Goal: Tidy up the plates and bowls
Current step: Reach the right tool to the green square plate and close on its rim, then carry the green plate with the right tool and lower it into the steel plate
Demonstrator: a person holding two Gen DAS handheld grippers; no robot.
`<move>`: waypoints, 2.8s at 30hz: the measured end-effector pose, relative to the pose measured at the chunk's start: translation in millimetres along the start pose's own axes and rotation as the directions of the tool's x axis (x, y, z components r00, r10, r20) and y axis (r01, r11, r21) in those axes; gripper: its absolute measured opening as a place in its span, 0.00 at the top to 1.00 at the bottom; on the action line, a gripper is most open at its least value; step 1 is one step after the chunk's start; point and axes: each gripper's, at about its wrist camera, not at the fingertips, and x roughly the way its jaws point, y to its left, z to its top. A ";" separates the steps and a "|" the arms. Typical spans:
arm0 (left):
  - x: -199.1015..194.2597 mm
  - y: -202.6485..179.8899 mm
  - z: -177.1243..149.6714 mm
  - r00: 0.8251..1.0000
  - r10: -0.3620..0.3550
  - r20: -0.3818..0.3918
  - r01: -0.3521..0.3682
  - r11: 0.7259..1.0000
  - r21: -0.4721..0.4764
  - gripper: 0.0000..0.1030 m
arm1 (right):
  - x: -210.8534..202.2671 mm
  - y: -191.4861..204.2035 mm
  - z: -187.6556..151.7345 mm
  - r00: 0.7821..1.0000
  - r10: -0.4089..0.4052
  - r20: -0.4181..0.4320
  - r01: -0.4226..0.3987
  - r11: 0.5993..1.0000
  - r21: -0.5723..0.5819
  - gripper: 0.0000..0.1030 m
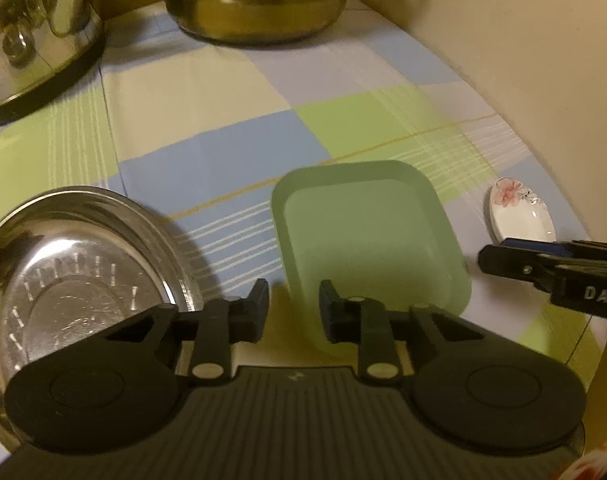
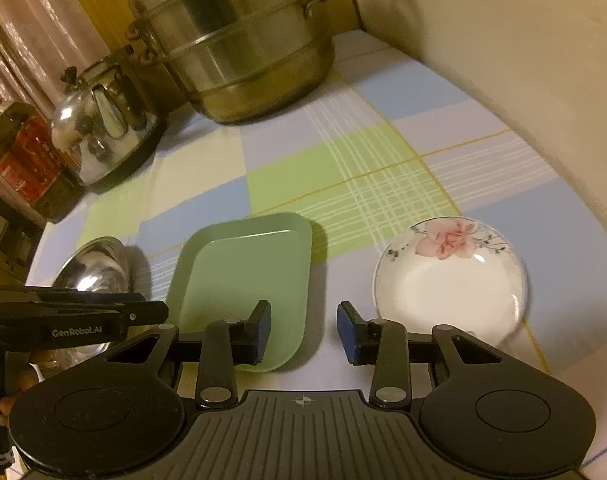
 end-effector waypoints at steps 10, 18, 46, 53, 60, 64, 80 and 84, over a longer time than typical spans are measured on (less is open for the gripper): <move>15.5 4.8 -0.4 1.000 0.009 -0.023 -0.009 1.000 -0.025 0.84 | 28.8 0.1 1.7 0.999 -0.028 -0.041 0.028 1.000 -0.002 0.68; 17.3 3.4 1.5 1.000 -0.008 -0.018 0.008 0.999 -0.037 0.93 | 38.6 0.4 2.6 0.998 -0.031 -0.048 0.031 0.999 0.005 0.85; -73.8 46.1 -29.0 0.992 0.004 0.128 0.018 0.985 -0.174 0.94 | 3.5 66.1 15.0 0.997 0.073 -0.005 -0.073 0.987 -0.146 0.96; -104.6 72.4 -49.0 0.986 0.065 0.151 -0.027 0.969 -0.244 0.94 | 10.3 103.0 11.7 0.991 0.129 -0.037 -0.134 0.970 -0.204 0.96; -121.2 105.8 -67.5 0.979 0.130 0.156 -0.073 0.941 -0.329 0.94 | 32.8 142.6 3.9 0.982 0.169 -0.089 -0.186 0.948 -0.258 0.96; -124.2 123.8 -76.4 0.976 0.162 0.146 -0.099 0.925 -0.366 0.94 | 45.7 163.3 0.3 0.976 0.182 -0.119 -0.209 0.939 -0.274 0.96; -106.8 166.0 -92.6 0.979 0.189 0.083 -0.139 0.901 -0.411 0.94 | 91.3 199.0 -9.5 0.968 0.144 -0.206 -0.200 0.938 -0.282 0.96; -100.2 169.8 -90.8 0.980 0.183 0.074 -0.137 0.902 -0.410 0.94 | 98.0 201.2 -10.8 0.969 0.124 -0.215 -0.183 0.943 -0.279 0.95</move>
